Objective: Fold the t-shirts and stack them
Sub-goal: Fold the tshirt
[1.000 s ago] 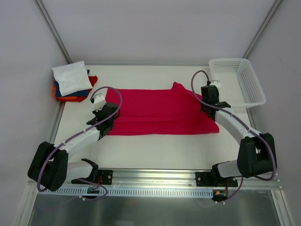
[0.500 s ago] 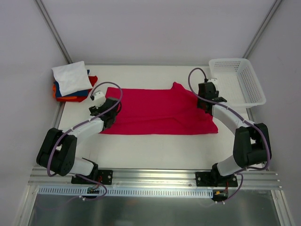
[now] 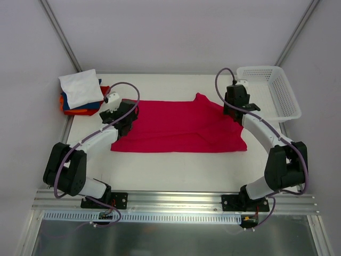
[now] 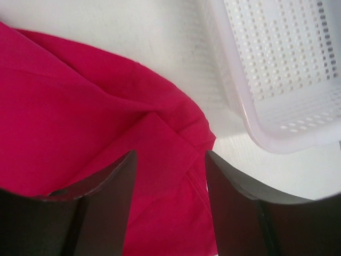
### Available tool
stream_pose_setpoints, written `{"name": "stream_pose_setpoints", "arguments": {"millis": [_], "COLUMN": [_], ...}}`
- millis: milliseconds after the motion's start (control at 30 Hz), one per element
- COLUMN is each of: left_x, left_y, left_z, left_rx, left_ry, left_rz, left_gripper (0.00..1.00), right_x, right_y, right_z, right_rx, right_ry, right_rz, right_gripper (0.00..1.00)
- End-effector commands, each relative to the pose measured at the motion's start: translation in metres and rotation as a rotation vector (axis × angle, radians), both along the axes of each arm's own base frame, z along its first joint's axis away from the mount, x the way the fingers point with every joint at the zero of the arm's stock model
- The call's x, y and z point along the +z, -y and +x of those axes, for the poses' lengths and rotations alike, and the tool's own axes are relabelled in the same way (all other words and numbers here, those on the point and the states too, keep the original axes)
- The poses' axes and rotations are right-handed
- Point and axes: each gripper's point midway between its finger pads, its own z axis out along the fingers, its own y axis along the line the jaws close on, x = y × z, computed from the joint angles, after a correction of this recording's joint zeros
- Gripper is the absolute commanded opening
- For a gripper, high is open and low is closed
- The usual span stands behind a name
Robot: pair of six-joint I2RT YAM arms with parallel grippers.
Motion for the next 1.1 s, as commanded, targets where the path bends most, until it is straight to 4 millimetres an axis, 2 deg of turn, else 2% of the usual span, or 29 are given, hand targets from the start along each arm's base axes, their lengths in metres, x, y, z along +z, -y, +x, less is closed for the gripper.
{"name": "stream_pose_setpoints", "arguments": {"millis": [0,33,67,100,167,233,267,300,333,367,433,467,533,600,633,667,700,767,867,933,967,1000,1033,1067], "left_x": [0.019,0.019,0.027,0.023,0.027,0.028,0.027,0.014,0.019,0.007,0.009,-0.003,-0.001,-0.01,-0.004,-0.011,-0.005,-0.009,0.0,-0.002,0.011,0.002,0.002,0.019], "left_y": [0.007,0.008,0.008,0.011,0.011,0.018,0.013,0.017,0.019,0.014,0.019,0.018,0.019,0.017,0.018,0.017,0.015,0.016,0.021,0.022,0.025,0.024,0.026,0.031], "left_z": [0.026,0.031,0.041,0.049,0.063,0.082,0.088,0.094,0.104,0.109,0.123,0.128,0.14,0.146,0.154,0.157,0.165,0.167,0.164,0.153,0.149,0.136,0.128,0.12], "left_rx": [-0.046,-0.067,-0.066,-0.082,-0.112,-0.166,-0.165,-0.192,-0.204,-0.204,-0.237,-0.241,-0.262,-0.267,-0.273,-0.274,-0.275,-0.283,-0.302,-0.302,-0.304,-0.302,-0.301,-0.319], "left_ry": [0.017,0.007,0.024,0.017,0.028,0.048,0.047,0.015,0.028,-0.001,0.007,-0.02,-0.018,-0.036,-0.024,-0.039,-0.023,-0.039,-0.026,-0.035,-0.007,-0.031,-0.032,-0.001], "left_rz": [0.01,0.016,0.007,0.001,0.002,-0.021,-0.033,-0.053,-0.069,-0.08,-0.109,-0.11,-0.129,-0.13,-0.131,-0.134,-0.139,-0.152,-0.176,-0.198,-0.221,-0.231,-0.245,-0.274], "left_gripper": [0.99,0.99,0.99,0.99,0.99,0.99,0.98,0.98,0.97,0.97,0.96,0.96,0.96,0.96,0.96,0.96,0.95,0.95,0.95,0.95,0.95,0.94,0.93,0.92], "right_x": [0.038,0.033,0.033,0.041,0.04,0.046,0.043,0.048,0.043,0.042,0.045,0.041,0.042,0.037,0.041,0.04,0.037,0.04,0.044,0.052,0.049,0.05,0.053,0.052], "right_y": [-0.014,-0.018,-0.02,-0.024,-0.031,-0.036,-0.038,-0.042,-0.044,-0.044,-0.048,-0.05,-0.052,-0.053,-0.054,-0.055,-0.056,-0.058,-0.063,-0.07,-0.072,-0.075,-0.083,-0.086], "right_z": [0.023,0.028,0.031,0.038,0.044,0.052,0.055,0.06,0.064,0.066,0.073,0.075,0.077,0.08,0.084,0.083,0.084,0.084,0.076,0.068,0.063,0.059,0.052,0.049], "right_rx": [0.05,0.061,0.068,0.078,0.1,0.12,0.127,0.143,0.155,0.159,0.177,0.179,0.186,0.191,0.193,0.195,0.195,0.197,0.206,0.221,0.229,0.237,0.256,0.262], "right_ry": [0.063,0.046,0.038,0.05,0.044,0.06,0.05,0.061,0.048,0.042,0.045,0.034,0.035,0.025,0.034,0.024,0.013,0.009,0.013,0.023,0.014,0.015,0.018,0.013], "right_rz": [0.038,0.043,0.048,0.058,0.077,0.091,0.088,0.096,0.088,0.088,0.095,0.097,0.106,0.108,0.11,0.111,0.112,0.12,0.143,0.149,0.147,0.146,0.148,0.149], "right_gripper": [0.57,0.57,0.57,0.57,0.57,0.57,0.57,0.57,0.57,0.57,0.57,0.57,0.57,0.57,0.57,0.57,0.57,0.56,0.55,0.55,0.55,0.55,0.53,0.49]}}
